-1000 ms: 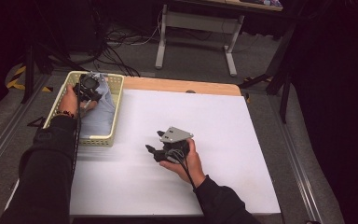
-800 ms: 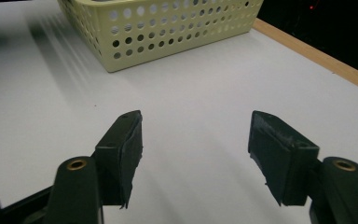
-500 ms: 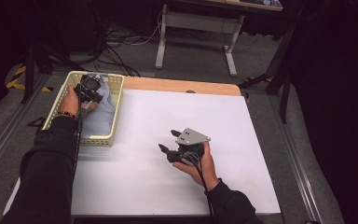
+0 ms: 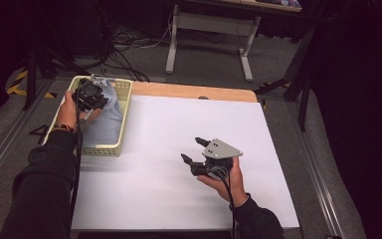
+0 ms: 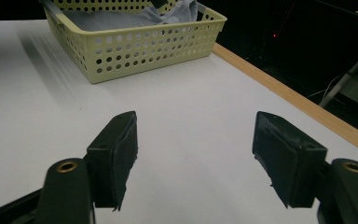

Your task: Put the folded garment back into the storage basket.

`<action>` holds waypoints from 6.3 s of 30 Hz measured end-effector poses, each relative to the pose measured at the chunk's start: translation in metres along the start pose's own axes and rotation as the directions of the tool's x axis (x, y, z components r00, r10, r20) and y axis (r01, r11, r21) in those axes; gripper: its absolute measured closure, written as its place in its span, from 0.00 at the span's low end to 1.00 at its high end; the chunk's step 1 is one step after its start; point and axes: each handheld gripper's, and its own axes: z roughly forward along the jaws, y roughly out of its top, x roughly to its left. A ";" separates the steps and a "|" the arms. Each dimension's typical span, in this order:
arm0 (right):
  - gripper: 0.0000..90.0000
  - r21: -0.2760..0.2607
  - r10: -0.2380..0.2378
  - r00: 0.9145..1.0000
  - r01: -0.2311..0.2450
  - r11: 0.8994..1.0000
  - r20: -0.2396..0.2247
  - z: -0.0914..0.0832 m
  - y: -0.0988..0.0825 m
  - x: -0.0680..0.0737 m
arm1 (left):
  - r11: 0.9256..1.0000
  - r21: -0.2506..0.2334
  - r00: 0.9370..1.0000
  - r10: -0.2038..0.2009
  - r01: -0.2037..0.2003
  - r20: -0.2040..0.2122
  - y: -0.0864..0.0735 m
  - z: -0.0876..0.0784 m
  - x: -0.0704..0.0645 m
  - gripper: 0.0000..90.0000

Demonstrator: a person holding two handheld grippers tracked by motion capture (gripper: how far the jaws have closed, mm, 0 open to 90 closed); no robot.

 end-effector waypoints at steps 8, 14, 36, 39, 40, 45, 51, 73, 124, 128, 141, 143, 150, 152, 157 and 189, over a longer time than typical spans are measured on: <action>0.34 -0.004 -0.006 1.000 0.006 1.000 0.002 -0.011 -0.005 0.000 | 0.993 0.119 1.000 0.014 -0.016 0.024 -0.016 0.010 0.001 0.87; 0.34 0.029 -0.010 1.000 0.010 1.000 0.001 -0.013 -0.014 0.001 | 0.988 0.157 0.996 -0.005 -0.009 0.090 -0.025 0.020 0.000 0.94; 0.33 0.056 -0.032 0.999 0.030 0.998 0.039 -0.042 -0.033 0.003 | 0.999 0.036 0.999 0.037 -0.037 -0.005 -0.016 -0.002 -0.010 0.87; 0.32 0.050 -0.027 0.999 0.025 0.998 0.044 -0.045 -0.035 0.003 | 0.999 0.011 0.999 0.048 -0.048 -0.009 -0.013 -0.010 -0.013 0.85; 0.32 0.051 -0.031 0.998 0.028 0.998 0.049 -0.046 -0.035 0.003 | 0.999 0.006 0.999 0.053 -0.053 -0.008 -0.012 -0.012 -0.014 0.84; 0.30 0.040 -0.021 0.998 0.018 0.999 0.062 -0.050 -0.041 0.001 | 0.997 -0.042 0.998 0.065 -0.066 -0.018 -0.008 -0.023 -0.021 0.80; 0.29 0.032 -0.003 0.996 0.000 0.999 0.090 -0.055 -0.046 -0.003 | 0.990 -0.115 0.997 0.079 -0.079 -0.004 -0.006 -0.033 -0.032 0.73; 0.26 0.050 0.016 0.996 -0.021 0.999 0.090 -0.051 -0.050 -0.003 | 0.966 -0.254 0.999 0.047 -0.046 -0.002 -0.011 -0.050 -0.059 0.28; 0.10 -0.021 0.030 0.992 -0.028 0.999 0.124 -0.052 -0.046 0.010 | 0.818 -0.559 0.959 0.250 -0.135 0.134 -0.070 -0.108 -0.169 0.10; 0.11 -0.016 0.015 0.991 -0.013 1.000 0.136 -0.051 -0.046 0.014 | 0.822 -0.550 0.957 0.258 -0.144 0.135 -0.076 -0.108 -0.172 0.07; 0.12 -0.017 -0.002 0.987 0.005 1.000 0.159 -0.057 -0.047 0.019 | 0.813 -0.561 0.941 0.293 -0.153 0.169 -0.093 -0.115 -0.176 0.06; 0.12 -0.018 -0.001 0.987 0.004 1.000 0.158 -0.058 -0.048 0.020 | 0.811 -0.564 0.941 0.295 -0.154 0.167 -0.096 -0.115 -0.176 0.06; 0.12 -0.011 -0.014 0.987 0.016 1.000 0.160 -0.062 -0.051 0.022 | 0.813 -0.558 0.938 0.303 -0.163 0.167 -0.110 -0.116 -0.176 0.06; 0.12 -0.007 -0.012 0.986 0.013 1.000 0.164 -0.064 -0.052 0.022 | 0.819 -0.548 0.938 0.305 -0.169 0.166 -0.115 -0.114 -0.176 0.06; 0.12 0.002 -0.016 0.984 0.016 1.000 0.176 -0.068 -0.058 0.023 | 0.832 -0.525 0.939 0.303 -0.178 0.163 -0.127 -0.112 -0.176 0.05; 0.11 0.019 -0.008 0.984 0.005 1.000 0.176 -0.067 -0.072 0.028 | 0.875 -0.467 0.940 0.258 -0.129 0.224 -0.165 -0.106 -0.178 0.07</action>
